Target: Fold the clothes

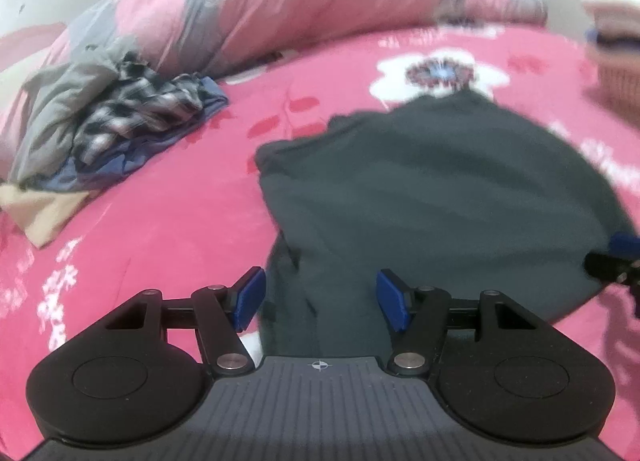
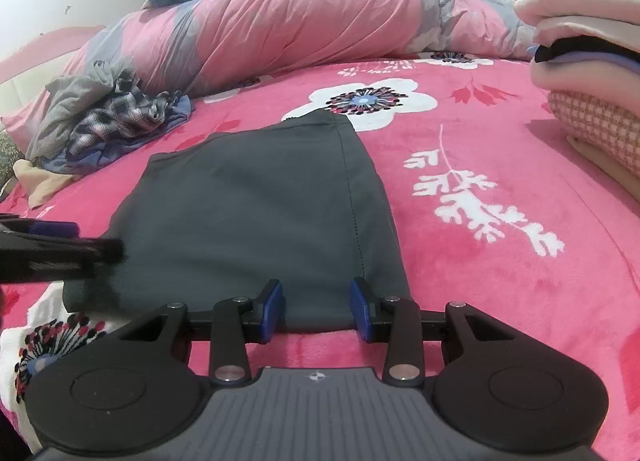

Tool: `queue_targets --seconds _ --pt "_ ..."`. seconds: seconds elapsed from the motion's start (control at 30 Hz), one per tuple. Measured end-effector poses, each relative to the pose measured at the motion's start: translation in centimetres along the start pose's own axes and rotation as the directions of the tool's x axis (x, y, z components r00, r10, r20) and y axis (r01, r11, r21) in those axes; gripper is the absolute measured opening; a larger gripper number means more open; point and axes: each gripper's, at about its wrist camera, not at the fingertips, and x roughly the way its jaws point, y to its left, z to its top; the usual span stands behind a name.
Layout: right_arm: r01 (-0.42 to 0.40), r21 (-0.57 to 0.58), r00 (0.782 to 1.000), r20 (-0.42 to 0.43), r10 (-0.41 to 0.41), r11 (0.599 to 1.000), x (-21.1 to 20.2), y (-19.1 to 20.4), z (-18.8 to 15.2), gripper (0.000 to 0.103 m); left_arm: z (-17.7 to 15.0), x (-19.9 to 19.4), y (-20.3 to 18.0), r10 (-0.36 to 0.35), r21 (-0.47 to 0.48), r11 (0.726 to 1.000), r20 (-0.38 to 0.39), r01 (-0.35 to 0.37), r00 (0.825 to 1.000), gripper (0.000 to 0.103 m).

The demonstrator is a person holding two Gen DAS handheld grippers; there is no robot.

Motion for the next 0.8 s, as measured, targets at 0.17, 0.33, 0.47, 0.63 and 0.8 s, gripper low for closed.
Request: queue_targets --seconds 0.17,0.33,0.47,0.63,0.8 --pt "0.0 -0.005 1.0 0.003 0.0 1.0 0.0 0.0 0.0 0.04 -1.0 -2.0 4.8 -0.049 -0.144 0.988 0.086 0.061 0.995 0.062" --pt "-0.046 -0.009 0.995 0.089 0.047 0.999 -2.3 0.5 0.6 0.043 -2.2 -3.2 9.5 -0.016 -0.223 0.973 0.176 0.056 0.984 0.059" --pt "-0.158 -0.059 0.978 0.131 0.164 0.986 -4.0 4.3 1.9 0.046 -2.7 -3.1 11.3 -0.045 -0.25 0.963 0.219 0.1 0.975 0.052" --pt "-0.255 -0.219 0.966 -0.01 0.259 0.942 -0.8 12.4 2.2 0.049 -3.5 -2.3 11.8 -0.138 -0.251 0.948 0.238 0.198 0.962 0.04" --pt "-0.204 -0.338 0.978 -0.103 0.179 0.919 3.2 17.3 2.1 0.054 -4.7 -1.7 11.7 -0.248 -0.214 0.93 0.237 0.3 0.939 0.028"
